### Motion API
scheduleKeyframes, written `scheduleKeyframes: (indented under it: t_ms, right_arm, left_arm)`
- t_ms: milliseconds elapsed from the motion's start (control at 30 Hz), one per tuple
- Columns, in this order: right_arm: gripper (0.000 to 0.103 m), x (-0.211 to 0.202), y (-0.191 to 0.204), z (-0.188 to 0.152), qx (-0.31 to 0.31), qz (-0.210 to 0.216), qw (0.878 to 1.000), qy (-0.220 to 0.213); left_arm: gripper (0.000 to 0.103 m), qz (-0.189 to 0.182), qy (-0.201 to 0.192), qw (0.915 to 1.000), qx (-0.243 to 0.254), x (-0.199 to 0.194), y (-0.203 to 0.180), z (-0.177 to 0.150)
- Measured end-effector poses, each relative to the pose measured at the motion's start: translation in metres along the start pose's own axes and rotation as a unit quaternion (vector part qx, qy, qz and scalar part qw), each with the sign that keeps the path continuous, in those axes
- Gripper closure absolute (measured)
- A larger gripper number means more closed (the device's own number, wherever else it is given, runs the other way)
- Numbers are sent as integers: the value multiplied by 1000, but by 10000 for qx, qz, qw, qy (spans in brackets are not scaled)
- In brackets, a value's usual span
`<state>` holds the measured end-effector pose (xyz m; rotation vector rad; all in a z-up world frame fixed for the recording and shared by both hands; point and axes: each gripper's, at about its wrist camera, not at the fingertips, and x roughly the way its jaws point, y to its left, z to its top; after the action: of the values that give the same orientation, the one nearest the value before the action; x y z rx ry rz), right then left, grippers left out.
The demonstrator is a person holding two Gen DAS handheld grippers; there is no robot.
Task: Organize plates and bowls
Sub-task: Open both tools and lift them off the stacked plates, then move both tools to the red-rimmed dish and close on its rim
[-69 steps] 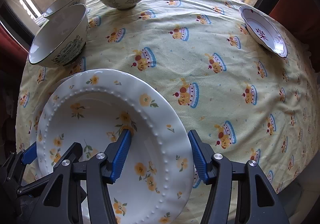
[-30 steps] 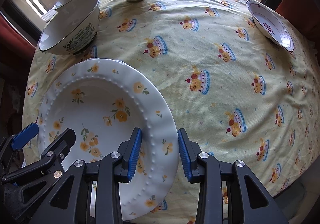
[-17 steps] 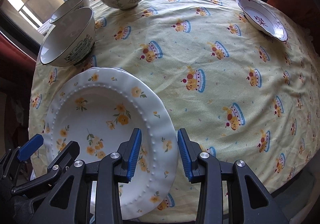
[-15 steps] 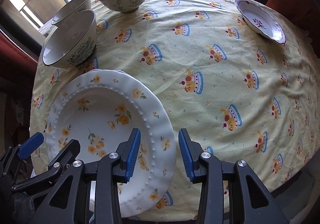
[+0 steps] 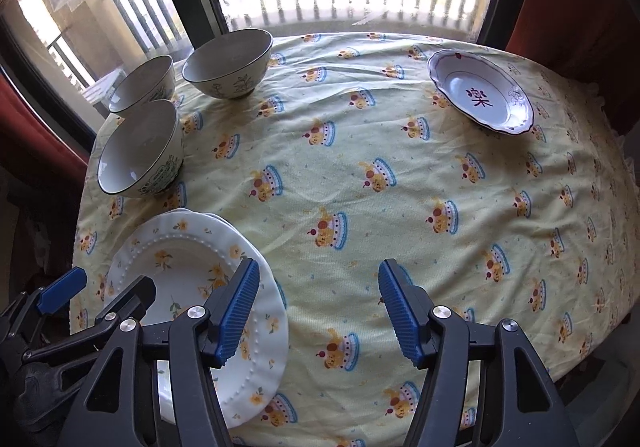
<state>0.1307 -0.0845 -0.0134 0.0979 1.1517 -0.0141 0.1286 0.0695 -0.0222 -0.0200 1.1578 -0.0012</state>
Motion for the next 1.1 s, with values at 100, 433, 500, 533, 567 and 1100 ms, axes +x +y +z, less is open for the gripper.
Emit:
scheduleKeyframes:
  t_ms: [100, 433, 500, 533, 567, 1100]
  right_arm:
    - [36, -4, -18, 10, 34, 19, 10000, -90]
    - [36, -18, -76, 44, -84, 138, 9993, -351]
    - [36, -18, -88, 51, -93, 146, 9991, -382]
    - [36, -18, -94, 54, -101, 125, 9991, -399]
    - [36, -17, -100, 57, -112, 107, 9990, -415]
    - [35, 5, -205, 109, -97, 140, 9985, -524]
  left_arm:
    - [16, 46, -83, 9999, 42, -2, -19, 7]
    - [15, -21, -294, 9996, 45, -9, -89, 35]
    - [15, -33, -317, 9995, 69, -8, -104, 39]
    - [15, -39, -325, 9994, 80, -8, -112, 41]
    - [15, -43, -330, 9994, 90, -7, -119, 44]
    - [15, -5, -404, 9989, 226, 17, -230, 85]
